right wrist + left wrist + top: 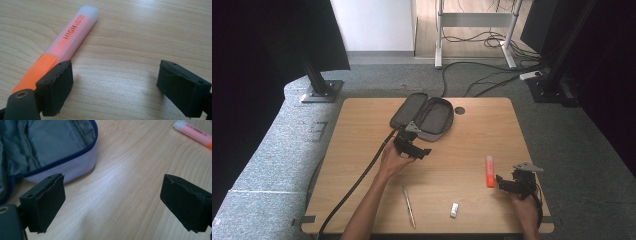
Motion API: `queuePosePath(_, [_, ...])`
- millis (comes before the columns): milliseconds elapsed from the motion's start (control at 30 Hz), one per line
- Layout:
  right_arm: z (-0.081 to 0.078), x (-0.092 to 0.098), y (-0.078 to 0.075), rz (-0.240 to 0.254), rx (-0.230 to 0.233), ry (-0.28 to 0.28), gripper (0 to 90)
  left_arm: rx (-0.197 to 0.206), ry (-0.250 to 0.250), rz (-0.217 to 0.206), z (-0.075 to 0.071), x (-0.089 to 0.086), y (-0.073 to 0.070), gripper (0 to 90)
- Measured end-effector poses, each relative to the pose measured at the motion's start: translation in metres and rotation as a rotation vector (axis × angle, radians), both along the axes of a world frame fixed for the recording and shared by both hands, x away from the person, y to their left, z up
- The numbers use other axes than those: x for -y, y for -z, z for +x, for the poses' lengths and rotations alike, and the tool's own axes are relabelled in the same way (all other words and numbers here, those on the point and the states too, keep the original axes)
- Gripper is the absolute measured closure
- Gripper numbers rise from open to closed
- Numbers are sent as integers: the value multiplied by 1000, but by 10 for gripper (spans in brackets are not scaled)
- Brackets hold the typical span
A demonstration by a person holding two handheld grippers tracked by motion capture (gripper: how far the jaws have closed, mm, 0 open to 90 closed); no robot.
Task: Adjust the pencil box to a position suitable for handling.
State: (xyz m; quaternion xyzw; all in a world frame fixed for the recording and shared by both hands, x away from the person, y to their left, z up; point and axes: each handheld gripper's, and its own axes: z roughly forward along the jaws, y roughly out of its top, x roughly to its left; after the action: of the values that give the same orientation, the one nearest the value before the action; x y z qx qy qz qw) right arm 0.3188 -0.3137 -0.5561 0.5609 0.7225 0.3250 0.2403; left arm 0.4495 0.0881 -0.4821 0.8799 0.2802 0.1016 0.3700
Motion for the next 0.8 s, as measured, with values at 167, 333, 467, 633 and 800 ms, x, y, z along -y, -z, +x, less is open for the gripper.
queuePosePath(167, [0, 0, 0, 0, 0, -4, 129, 1, 17, 8, 9, 13, -1, 62])
queuePosePath(333, [0, 0, 0, 0, 0, -6, 129, 0, 31, 20, 18, 25, 0, 64])
queuePosePath(467, [0, 0, 0, 0, 0, -8, 129, -8, 29, -3, 26, 32, 3, 70])
queuePosePath(633, [0, 0, 0, -1, 0, -10, 129, -7, 32, -6, 36, 40, 7, 74])
queuePosePath(800, [0, 0, 0, -2, 1, -12, 129, -12, 32, 13, 45, 47, 13, 79])
